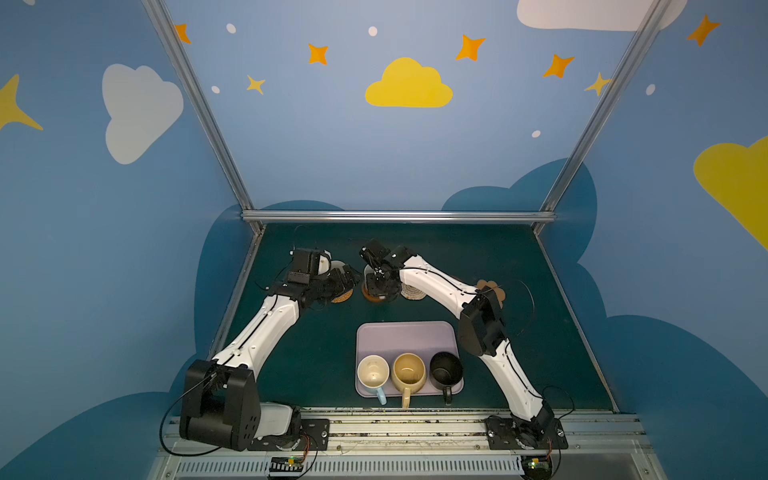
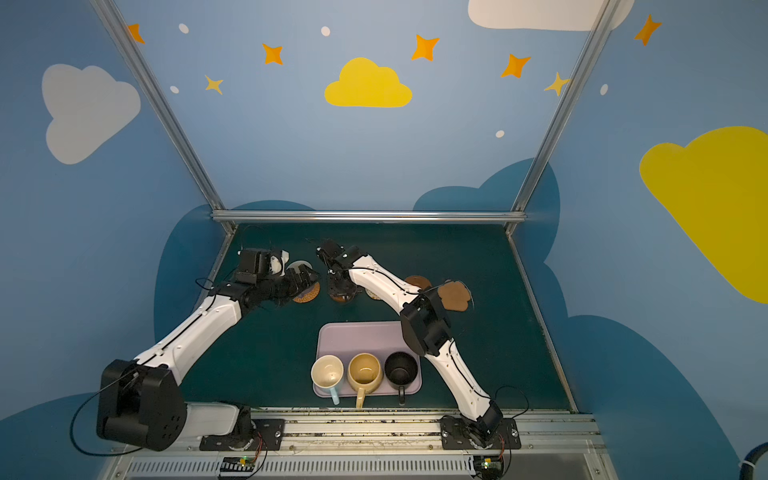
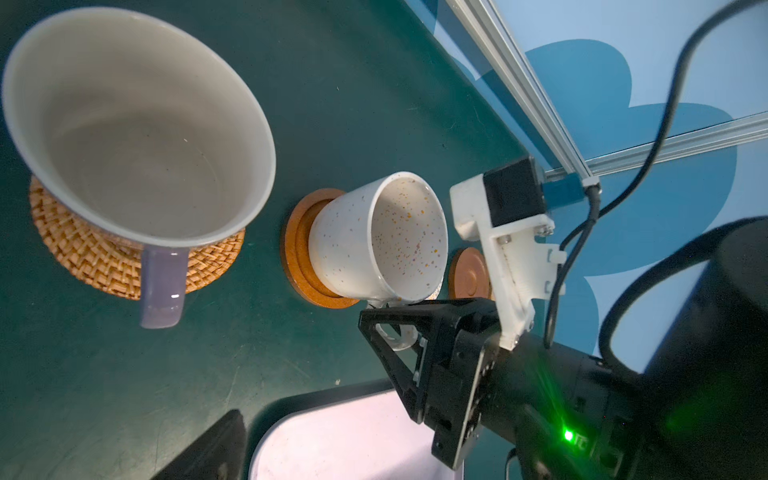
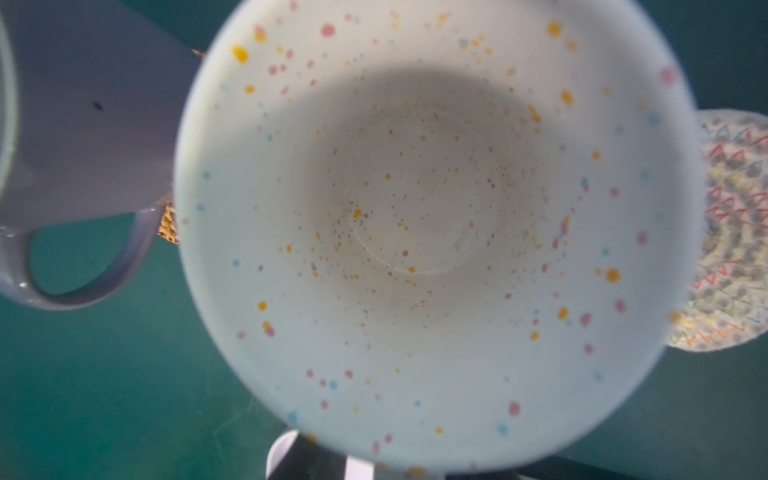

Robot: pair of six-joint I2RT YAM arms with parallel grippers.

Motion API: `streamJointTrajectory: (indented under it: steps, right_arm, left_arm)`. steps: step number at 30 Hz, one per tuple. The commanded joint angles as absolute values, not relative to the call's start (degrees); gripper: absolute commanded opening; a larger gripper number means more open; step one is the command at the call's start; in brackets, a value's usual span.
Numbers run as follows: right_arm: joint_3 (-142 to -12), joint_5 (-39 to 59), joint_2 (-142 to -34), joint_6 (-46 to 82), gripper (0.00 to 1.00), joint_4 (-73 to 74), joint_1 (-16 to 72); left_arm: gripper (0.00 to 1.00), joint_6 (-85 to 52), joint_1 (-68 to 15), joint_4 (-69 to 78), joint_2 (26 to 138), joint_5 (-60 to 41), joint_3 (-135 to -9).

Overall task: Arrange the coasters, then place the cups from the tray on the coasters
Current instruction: 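Lower the white speckled mug onto the brown wooden coaster, then open the right gripper and raise it from the mug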

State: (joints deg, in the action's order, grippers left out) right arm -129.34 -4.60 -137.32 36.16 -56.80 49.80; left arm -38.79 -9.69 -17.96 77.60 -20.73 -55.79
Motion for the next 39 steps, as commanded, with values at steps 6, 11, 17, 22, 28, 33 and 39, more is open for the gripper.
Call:
streamJointTrajectory:
  steps: [6,11,17,22,28,33,39]
  right_arm:
    - [-128.19,-2.81,-135.57,36.82,0.35,-58.28,50.18]
    - [-124.8,-2.21,-133.42,36.83,0.35,-55.73,50.23]
    - [-124.36,-1.06,-133.04,35.93,0.34,-54.35,50.44]
    - [-124.07,-1.28,-132.93,35.58,0.34,-53.89,50.63]
    - [-123.07,-1.89,-131.24,36.03,0.4,-54.67,50.45]
    - [-120.24,-3.51,-126.92,36.3,0.72,-53.73,50.83]
    - [-115.79,-3.98,-121.68,36.54,0.76,-52.29,50.8]
  left_arm:
    - [1.0,-37.73,-9.43,-19.39,75.28,-20.44,-55.13]
    - [1.0,-37.87,-9.48,-19.39,74.77,-20.64,-55.02]
    - [1.0,-38.0,-9.49,-19.52,74.86,-20.92,-55.02]
    - [1.0,-37.97,-9.49,-19.63,74.63,-20.75,-54.59]
    - [1.0,-35.96,-10.15,-22.15,73.81,-21.53,-55.71]
    - [1.0,-34.28,-11.55,-29.05,72.91,-19.06,-58.61]
    - [1.0,-34.63,-11.99,-30.77,71.12,-20.49,-58.62]
